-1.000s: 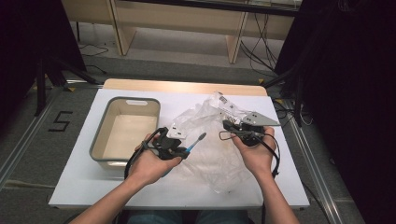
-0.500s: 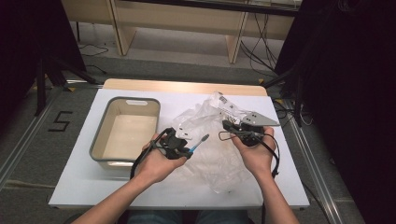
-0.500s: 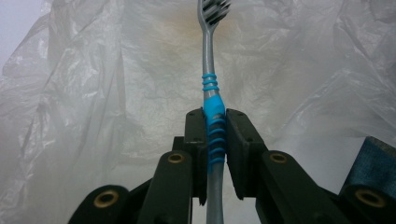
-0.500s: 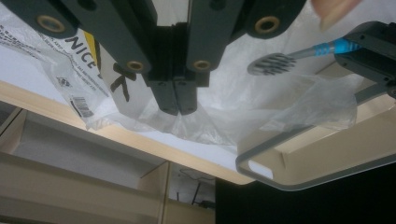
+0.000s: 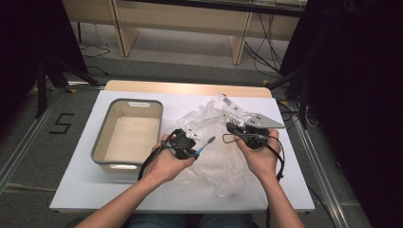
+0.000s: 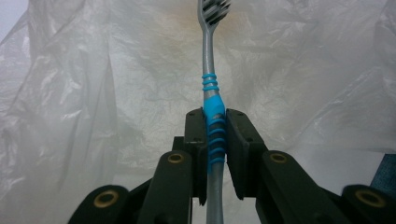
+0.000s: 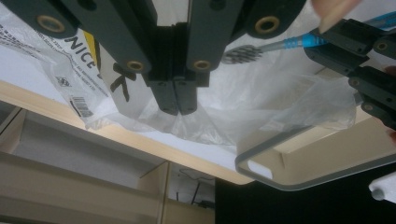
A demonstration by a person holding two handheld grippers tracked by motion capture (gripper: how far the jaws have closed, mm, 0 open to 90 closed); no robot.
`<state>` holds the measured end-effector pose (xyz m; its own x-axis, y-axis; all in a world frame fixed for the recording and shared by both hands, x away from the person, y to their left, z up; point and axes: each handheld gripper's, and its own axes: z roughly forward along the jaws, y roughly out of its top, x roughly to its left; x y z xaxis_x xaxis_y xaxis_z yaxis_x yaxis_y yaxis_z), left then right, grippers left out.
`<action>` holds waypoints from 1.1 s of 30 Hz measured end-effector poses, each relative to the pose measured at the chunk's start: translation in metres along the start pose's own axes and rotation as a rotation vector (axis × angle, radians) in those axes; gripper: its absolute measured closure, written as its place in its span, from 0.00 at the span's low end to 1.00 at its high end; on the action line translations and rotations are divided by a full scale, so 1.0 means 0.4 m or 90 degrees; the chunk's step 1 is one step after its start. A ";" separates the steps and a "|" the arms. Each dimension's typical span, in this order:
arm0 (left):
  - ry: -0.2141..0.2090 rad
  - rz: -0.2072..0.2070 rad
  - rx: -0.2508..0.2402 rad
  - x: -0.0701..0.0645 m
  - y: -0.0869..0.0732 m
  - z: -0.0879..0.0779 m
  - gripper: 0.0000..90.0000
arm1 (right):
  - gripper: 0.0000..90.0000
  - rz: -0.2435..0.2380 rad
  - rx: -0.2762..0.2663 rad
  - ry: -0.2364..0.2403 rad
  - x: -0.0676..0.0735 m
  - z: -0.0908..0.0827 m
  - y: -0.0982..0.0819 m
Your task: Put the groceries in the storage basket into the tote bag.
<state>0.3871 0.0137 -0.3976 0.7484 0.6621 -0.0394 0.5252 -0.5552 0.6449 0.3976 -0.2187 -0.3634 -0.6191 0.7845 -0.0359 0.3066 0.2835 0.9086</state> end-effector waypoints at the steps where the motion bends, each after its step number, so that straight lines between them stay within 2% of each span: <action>1: -0.001 -0.001 0.001 0.000 0.001 0.003 0.88 | 1.00 0.000 0.000 0.001 0.000 0.000 0.000; 13: 0.000 -0.014 0.001 0.000 0.019 0.040 0.88 | 1.00 -0.001 -0.002 0.003 0.003 0.000 0.001; 28: 0.017 -0.022 -0.006 0.006 0.041 0.088 0.88 | 1.00 -0.005 0.003 0.008 0.010 0.007 -0.002; 33: 0.027 -0.015 -0.015 0.006 0.047 0.102 0.88 | 1.00 -0.006 0.004 0.009 0.012 0.008 -0.002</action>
<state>0.4152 -0.0156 -0.4166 0.7184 0.6952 -0.0228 0.5318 -0.5279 0.6622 0.3968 -0.2133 -0.3658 -0.6316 0.7743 -0.0385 0.3058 0.2945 0.9054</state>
